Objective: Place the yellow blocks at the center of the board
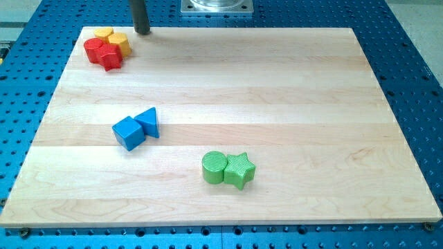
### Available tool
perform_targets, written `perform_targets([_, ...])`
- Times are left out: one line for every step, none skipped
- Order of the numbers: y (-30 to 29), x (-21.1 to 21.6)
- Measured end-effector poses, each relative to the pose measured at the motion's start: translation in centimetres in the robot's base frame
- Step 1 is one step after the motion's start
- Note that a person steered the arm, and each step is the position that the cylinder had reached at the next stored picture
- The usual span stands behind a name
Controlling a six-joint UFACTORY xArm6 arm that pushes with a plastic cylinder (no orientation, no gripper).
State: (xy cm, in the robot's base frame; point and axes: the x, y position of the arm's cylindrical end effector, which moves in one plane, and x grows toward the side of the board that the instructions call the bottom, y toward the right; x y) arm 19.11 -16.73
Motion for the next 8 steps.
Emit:
perform_targets([-2.3, 0.0])
perform_targets([-6.9, 0.1])
perform_targets([-11.0, 0.0])
perform_targets([-9.1, 0.1])
perform_targets([-6.1, 0.4])
perform_targets([-9.2, 0.1])
perform_targets([-9.5, 2.3])
perform_targets([-4.6, 3.2])
